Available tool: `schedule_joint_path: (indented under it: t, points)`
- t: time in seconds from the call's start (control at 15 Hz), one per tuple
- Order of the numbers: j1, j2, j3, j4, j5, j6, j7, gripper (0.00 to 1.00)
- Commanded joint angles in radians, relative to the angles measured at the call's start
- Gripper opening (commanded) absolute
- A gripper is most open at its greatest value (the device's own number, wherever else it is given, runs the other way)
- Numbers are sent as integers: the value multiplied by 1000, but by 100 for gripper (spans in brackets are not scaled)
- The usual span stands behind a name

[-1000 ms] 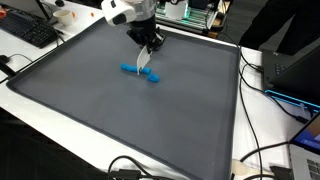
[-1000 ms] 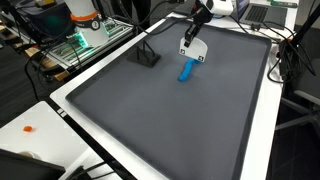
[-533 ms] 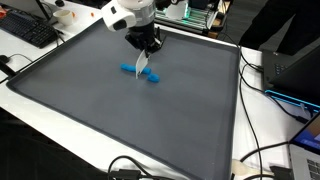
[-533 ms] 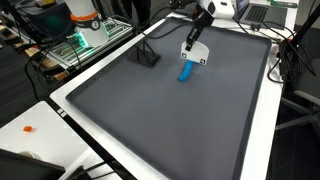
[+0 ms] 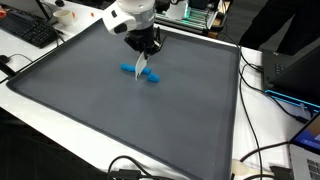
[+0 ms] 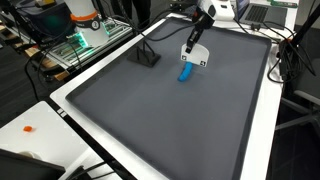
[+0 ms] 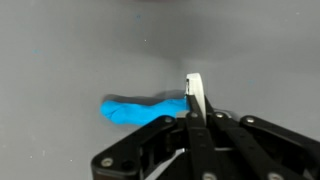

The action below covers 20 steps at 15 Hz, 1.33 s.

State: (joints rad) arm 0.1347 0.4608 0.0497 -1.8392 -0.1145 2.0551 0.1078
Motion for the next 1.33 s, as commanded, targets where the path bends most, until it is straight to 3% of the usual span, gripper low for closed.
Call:
schedule_joint_path:
  t: [0.0, 0.73, 1.27]
  points:
    - [-2, 18, -5, -12, -17, 27, -17, 1]
    - [-5, 54, -15, -24, -17, 47, -18, 1]
    - [-12, 25, -13, -53, 3, -1, -13, 1]
